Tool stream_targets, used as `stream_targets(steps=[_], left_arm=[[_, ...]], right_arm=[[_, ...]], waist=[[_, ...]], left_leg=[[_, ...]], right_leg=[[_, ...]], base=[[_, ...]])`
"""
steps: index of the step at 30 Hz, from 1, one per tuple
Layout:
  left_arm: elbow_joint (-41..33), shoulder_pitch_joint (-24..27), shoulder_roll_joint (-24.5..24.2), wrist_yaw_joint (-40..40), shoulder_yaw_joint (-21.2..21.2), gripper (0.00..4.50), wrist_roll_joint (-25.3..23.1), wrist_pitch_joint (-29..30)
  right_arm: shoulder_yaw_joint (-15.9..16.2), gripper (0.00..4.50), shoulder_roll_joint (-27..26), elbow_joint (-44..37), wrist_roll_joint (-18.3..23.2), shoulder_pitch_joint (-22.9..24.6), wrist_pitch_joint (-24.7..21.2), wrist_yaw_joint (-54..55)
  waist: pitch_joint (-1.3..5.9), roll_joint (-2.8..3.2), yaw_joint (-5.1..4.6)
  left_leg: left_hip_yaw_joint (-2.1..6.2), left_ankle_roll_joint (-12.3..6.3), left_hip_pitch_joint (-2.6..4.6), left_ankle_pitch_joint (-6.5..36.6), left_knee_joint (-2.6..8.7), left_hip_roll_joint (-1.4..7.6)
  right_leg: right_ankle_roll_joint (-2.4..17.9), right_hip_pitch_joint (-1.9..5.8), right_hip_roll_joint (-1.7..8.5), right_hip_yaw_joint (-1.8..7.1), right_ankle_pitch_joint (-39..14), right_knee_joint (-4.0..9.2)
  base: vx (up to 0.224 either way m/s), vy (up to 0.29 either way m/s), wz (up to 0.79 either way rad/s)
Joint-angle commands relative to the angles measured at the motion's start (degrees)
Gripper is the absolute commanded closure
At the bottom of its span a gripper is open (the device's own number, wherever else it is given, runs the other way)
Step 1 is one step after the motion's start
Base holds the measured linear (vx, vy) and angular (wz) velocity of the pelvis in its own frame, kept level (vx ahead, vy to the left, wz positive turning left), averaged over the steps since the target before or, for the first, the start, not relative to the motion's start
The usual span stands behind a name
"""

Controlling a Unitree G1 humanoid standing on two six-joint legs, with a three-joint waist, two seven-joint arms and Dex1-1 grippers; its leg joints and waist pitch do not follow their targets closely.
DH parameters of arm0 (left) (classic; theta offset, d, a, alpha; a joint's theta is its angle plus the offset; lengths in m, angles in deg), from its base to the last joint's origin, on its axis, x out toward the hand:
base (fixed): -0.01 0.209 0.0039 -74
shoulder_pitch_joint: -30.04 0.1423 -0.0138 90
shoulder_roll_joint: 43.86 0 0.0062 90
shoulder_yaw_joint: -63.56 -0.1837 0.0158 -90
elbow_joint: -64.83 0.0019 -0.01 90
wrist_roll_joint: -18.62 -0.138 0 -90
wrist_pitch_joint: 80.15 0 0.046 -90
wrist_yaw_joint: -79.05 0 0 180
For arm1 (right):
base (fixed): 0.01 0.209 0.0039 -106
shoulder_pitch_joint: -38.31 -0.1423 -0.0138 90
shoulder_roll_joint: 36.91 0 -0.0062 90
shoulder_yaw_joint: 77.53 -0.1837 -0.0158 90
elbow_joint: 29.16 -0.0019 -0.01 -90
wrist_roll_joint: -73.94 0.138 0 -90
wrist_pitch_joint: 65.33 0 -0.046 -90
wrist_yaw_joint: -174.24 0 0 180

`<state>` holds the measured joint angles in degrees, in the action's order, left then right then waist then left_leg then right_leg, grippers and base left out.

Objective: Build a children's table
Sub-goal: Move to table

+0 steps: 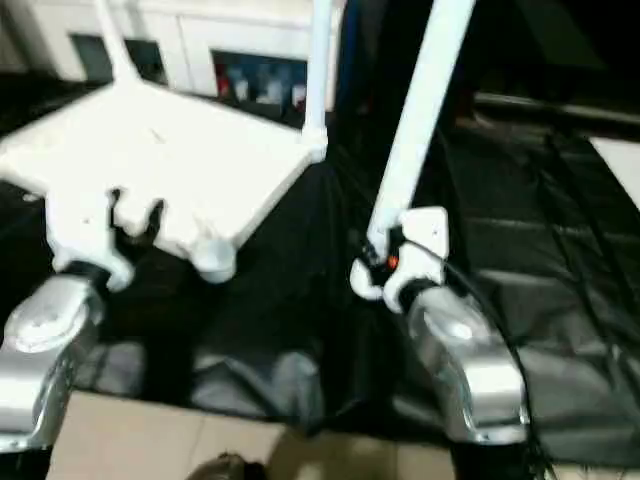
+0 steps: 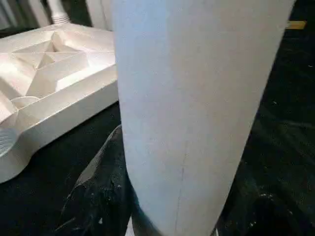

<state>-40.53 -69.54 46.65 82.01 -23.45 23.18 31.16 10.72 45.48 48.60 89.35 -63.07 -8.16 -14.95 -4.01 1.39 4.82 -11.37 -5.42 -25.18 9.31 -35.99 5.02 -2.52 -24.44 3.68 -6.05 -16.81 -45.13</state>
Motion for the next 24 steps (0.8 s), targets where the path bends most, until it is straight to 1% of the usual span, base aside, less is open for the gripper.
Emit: stream_targets(steps=[1, 2, 3, 4, 5, 6, 7, 8, 9, 10, 11, 12, 13, 14, 15, 16, 17, 18, 19, 20, 21, 22, 23, 24], left_arm=[[0.4, 0.8, 0.5, -0.9, -1.4, 1.6, -2.1, -2.1], [0.4, 1.0, 0.5, -1.2, -1.5, 1.6, -2.5, -2.6], [0.4, 1.1, 0.4, -1.2, -1.5, 1.6, -2.4, -2.6], [0.3, 1.2, 0.4, -1.2, -1.5, 1.6, -2.4, -2.5], [0.2, 1.3, 0.5, -1.2, -1.5, 1.6, -2.4, -2.4], [0.2, 1.4, 0.5, -1.4, -1.5, 1.6, -2.6, -2.4], [0.1, 1.5, 0.6, -1.6, -1.4, 1.6, -2.8, -2.5], [0.1, 1.6, 0.6, -1.6, -1.4, 1.6, -2.8, -2.6], [0.0, 1.6, 0.6, -1.6, -1.5, 1.6, -3.1, -2.6], [0.1, 1.6, 0.6, -1.6, -1.5, 1.6, -3.3, -2.7], [0.2, 1.5, 0.6, -1.4, -1.5, 1.6, -3.4, -2.8], [0.3, 1.5, 0.6, -1.2, -1.6, 1.6, -3.8, -3.1], [0.6, 1.4, 0.7, -1.0, -1.7, 1.6, -4.0, -3.3], [0.7, 1.4, 0.8, -1.0, -1.7, 1.6, -4.1, -3.6], [1.0, 1.3, 0.7, -1.3, -2.0, 1.6, -4.7, -4.2], [1.1, 1.3, 0.5, -1.5, -2.2, 1.6, -5.3, -4.5], [1.2, 1.1, 0.3, -1.5, -2.5, 1.6, -5.6, -4.2], [1.5, 0.7, 0.4, -2.4, -2.6, 1.6, -6.5, -3.8], [1.8, 0.4, 0.5, -2.1, -2.6, 1.6, -6.0, -3.0], [1.9, 0.0, 0.6, -2.1, -2.6, 1.6, -6.0, -2.5], [2.0, -0.1, 0.6, -2.1, -2.6, 1.6, -5.9, -2.3], [2.1, -0.3, 0.9, -2.4, -2.4, 1.6, -6.1, -2.8], [1.7, -0.5, 2.6, -3.8, -1.2, 1.6, -5.4, -1.5], [1.6, -0.6, 2.9, -4.4, -1.1, 1.6, -5.8, -0.9]], right_arm=[[-1.8, 2.64, -0.2, -0.3, 1.0, 0.8, 1.6, 1.0], [-1.8, 2.64, -0.2, -0.4, 1.0, 0.9, 1.6, 1.2], [-1.7, 2.64, 0.0, -0.2, 0.8, 0.7, 1.5, 1.5], [-1.6, 2.64, 0.0, -0.1, 0.6, 0.7, 1.6, 1.6], [-1.6, 2.64, 0.1, 0.0, 0.4, 0.6, 1.7, 1.6], [-1.0, 2.64, 0.5, 0.4, -0.3, 0.4, 1.9, 1.5], [-0.6, 2.64, 0.5, 1.1, -1.2, 0.1, 2.3, 1.4], [-0.5, 2.64, 0.5, 1.2, -1.3, 0.0, 2.5, 1.4], [-0.4, 2.64, 0.3, 1.7, -1.9, -0.4, 2.9, 1.4], [-0.1, 2.64, 0.4, 1.9, -2.3, -0.5, 3.2, 1.3], [0.2, 2.64, 0.4, 1.9, -2.5, -0.6, 3.4, 1.3], [0.3, 2.64, 0.3, 2.0, -2.6, -0.6, 3.5, 1.3], [0.3, 2.64, 0.2, 2.0, -2.6, -0.6, 3.5, 1.4], [0.4, 2.64, 0.1, 2.0, -2.5, -0.6, 3.6, 1.4], [0.6, 2.64, 0.2, 2.0, -2.5, -0.5, 3.6, 1.5], [0.7, 2.64, 0.2, 2.0, -2.6, -0.5, 3.6, 1.5], [0.9, 2.64, 0.2, 2.0, -2.6, -0.5, 3.7, 1.5], [1.0, 2.64, 0.1, 2.0, -2.6, -0.5, 3.7, 1.5], [1.0, 2.64, 0.0, 2.0, -2.7, -0.6, 3.6, 1.5], [1.0, 2.64, -0.1, 2.1, -2.9, -0.7, 3.7, 1.4], [1.0, 2.64, -0.2, 2.2, -3.0, -0.9, 3.7, 1.3], [1.0, 2.64, -0.3, 2.4, -3.2, -1.0, 3.7, 1.3], [1.1, 2.64, -0.2, 2.6, -3.4, -1.3, 3.8, 1.1], [1.1, 2.64, -0.1, 2.7, -3.4, -1.4, 3.9, 1.1]], waist=[[3.21, -0.44, -1.43], [3.74, -4.69, -0.74], [3.52, -2.8, 1.21], [2.92, -3.46, -0.75], [1.36, -2.5, 0.02], [1.29, -3.15, -0.78], [1.14, -3.23, -0.85], [1.0, -2.7, -1.06], [0.47, -0.48, -3.95], [2.11, 1.03, -5.74], [2.04, 1.83, -7.35], [1.22, 2.02, -7.18], [1.42, 1.47, -7.39], [1.74, 1.12, -7.19], [1.84, 0.01, -6.78], [2.9, -4.33, -4.04], [3.34, -4.46, -1.99], [2.6, -4.14, -3.26], [2.25, -2.79, -3.28], [2.75, 0.04, -4.28], [3.64, 2.33, -5.36], [3.98, 2.51, -5.61], [3.16, 3.2, -5.11], [3.81, 2.91, -4.63]], left_leg=[[3.81, -11.28, 4.43, 6.6, 9.73, 9.02], [1.55, 0.55, 2.89, 19.9, 7.57, 6.39], [8.24, 6.33, -1.61, 16.1, -11.46, 1.1], [10.26, 8.81, -4.84, 15.2, -13.31, 0.83], [10.59, 14.76, -4.0, 12.1, -12.97, 0.71], [10.51, 14.59, -0.47, 13.3, -12.17, 1.58], [9.76, 13.55, 0.73, 12.7, -9.67, 2.19], [9.47, 11.43, 2.12, 12.5, -6.33, 3.38], [8.09, 3.35, 4.84, 22.1, 3.04, 4.11], [8.67, 1.5, 7.31, 25.2, 4.88, 4.95], [10.26, -1.38, 7.69, 26.3, 7.46, 4.75], [10.21, -6.11, 7.99, 23.6, 8.34, 5.12], [10.51, -8.09, 8.55, 21.9, 7.97, 5.38], [10.65, -9.26, 9.04, 20.6, 7.97, 5.58], [10.11, -8.71, 9.06, 19.4, 8.71, 5.56], [8.21, -0.74, 4.72, 21.7, 4.22, 4.59], [7.96, 2.28, 3.39, 17.8, -3.92, 2.76], [10.4, 5.08, 1.96, 12.6, -6.89, 3.41], [10.63, 11.51, 0.97, 5.8, -4.14, 3.83], [11.07, 15.71, 4.08, 7.9, 1.97, 6.25], [16.74, 19.47, 6.98, 12.9, 6.87, 15.2], [17.15, 20.06, 6.74, 9.9, 6.96, 15.55], [15.74, 20.47, 4.51, 9.8, 7.92, 14.71], [14.63, 17.02, 4.66, 10.9, 7.05, 13.43]], right_leg=[[-1.3, 0.32, 1.16, 0.57, -3.5, 1.74], [-4.7, 1.91, 8.3, 6.06, -6.8, 8.29], [-4.8, 1.95, 19.56, 15.48, -18.2, 16.67], [-5.4, 4.94, 18.67, 13.11, -21.5, 16.15], [-2.8, 5.43, 16.35, 7.91, -26.0, 15.94], [4.0, 4.79, 15.79, 6.11, -32.9, 17.34], [6.8, 5.57, 14.76, 4.84, -34.9, 17.85], [9.2, 5.55, 13.86, 3.96, -35.6, 18.26], [10.2, 3.28, 4.09, -0.77, -29.9, 14.08], [9.6, 2.65, 1.15, -1.43, -21.0, 9.71], [7.7, 1.65, -0.96, -2.1, -6.9, 3.17], [6.1, 0.41, -0.97, -2.12, -3.7, 2.3], [5.3, 0.25, -0.65, -2.07, -2.9, 2.49], [4.7, 0.42, -0.29, -1.85, -2.3, 3.04], [3.7, 0.86, 0.78, -1.08, -1.6, 4.31], [2.6, 4.82, 11.36, 8.31, -8.6, 13.29], [5.6, 6.07, 17.06, 12.99, -10.0, 16.54], [8.7, 6.55, 18.41, 12.85, -12.3, 16.82], [13.3, 7.87, 11.93, 6.44, -14.5, 14.93], [13.4, 5.52, 2.34, 1.08, -12.2, 12.78], [7.3, 0.97, 0.29, 2.67, -2.8, 4.74], [5.4, 0.35, 0.16, 2.52, -1.3, 2.63], [3.5, -0.26, -0.52, 2.1, -1.9, 0.5], [2.3, -0.43, -0.61, 2.1, -2.2, 0.73]], base=[[-0.108, 0.151, -0.12], [-0.07, 0.12, 0.0], [-0.07, 0.12, 0.0], [-0.045, 0.144, -0.38], [-0.117, 0.257, -0.59], [-0.117, 0.257, -0.59], [-0.133, 0.34, -0.21], [-0.128, 0.344, 0.0], [-0.128, 0.344, 0.0], [-0.122, 0.324, 0.14], [-0.095, 0.307, 0.04], [-0.095, 0.307, 0.04], [-0.088, 0.281, -0.09], [-0.09, 0.243, -0.15], [-0.09, 0.243, -0.15], [-0.099, 0.201, -0.03], [-0.081, 0.208, -0.12], [-0.081, 0.208, -0.12], [-0.064, 0.199, -0.32], [-0.082, 0.162, 0.04], [-0.082, 0.162, 0.04], [-0.079, 0.152, 0.2], [-0.074, 0.106, 0.04], [-0.074, 0.106, 0.04]])
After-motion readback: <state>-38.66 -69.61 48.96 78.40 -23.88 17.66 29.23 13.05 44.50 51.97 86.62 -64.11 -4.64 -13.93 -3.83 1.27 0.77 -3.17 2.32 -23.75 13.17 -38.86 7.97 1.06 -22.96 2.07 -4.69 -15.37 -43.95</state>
